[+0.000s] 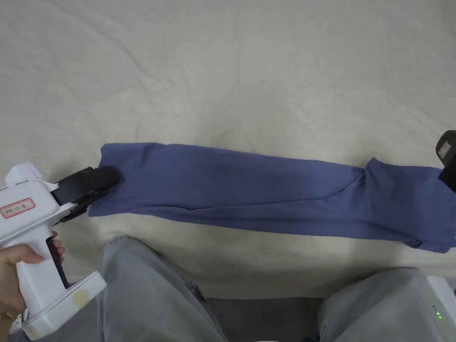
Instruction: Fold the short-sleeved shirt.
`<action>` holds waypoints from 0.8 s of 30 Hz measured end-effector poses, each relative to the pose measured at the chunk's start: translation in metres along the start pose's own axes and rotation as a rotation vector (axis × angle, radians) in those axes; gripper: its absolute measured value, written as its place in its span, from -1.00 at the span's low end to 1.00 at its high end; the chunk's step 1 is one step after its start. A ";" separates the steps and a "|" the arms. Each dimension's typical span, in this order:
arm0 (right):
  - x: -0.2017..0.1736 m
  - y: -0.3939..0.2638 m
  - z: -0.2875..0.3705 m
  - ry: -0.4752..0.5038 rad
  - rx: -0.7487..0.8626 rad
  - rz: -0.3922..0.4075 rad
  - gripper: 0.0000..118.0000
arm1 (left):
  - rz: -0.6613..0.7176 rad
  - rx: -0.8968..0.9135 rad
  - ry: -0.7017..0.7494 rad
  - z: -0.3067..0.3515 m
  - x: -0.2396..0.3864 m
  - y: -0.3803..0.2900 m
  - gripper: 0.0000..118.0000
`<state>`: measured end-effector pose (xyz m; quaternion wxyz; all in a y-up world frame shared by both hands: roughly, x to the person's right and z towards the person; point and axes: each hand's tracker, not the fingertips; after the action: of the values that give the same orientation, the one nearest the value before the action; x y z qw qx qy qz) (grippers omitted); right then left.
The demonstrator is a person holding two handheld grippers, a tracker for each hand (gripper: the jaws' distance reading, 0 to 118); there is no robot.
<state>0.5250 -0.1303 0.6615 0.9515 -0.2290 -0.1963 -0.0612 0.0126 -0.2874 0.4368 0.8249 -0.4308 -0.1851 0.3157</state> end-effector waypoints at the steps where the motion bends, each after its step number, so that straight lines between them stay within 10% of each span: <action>1: 0.000 -0.001 0.000 0.003 0.000 -0.003 -0.97 | -0.032 -0.010 0.070 -0.002 0.004 -0.001 -0.86; 9: 0.008 -0.007 0.009 0.014 0.004 -0.028 -0.97 | -0.035 -0.027 0.184 -0.001 0.040 0.004 -0.92; 17: 0.024 -0.004 0.020 -0.006 0.043 -0.100 -0.97 | -0.370 0.078 0.092 0.045 0.145 0.014 -0.92; 24: 0.049 -0.001 0.045 -0.018 0.083 -0.121 -0.97 | -0.420 -0.017 -0.225 0.010 0.237 -0.032 -0.92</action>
<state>0.5546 -0.1119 0.7186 0.9529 -0.1774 -0.2207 -0.1084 0.1922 -0.1339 0.4768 0.8430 -0.3520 -0.3640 0.1817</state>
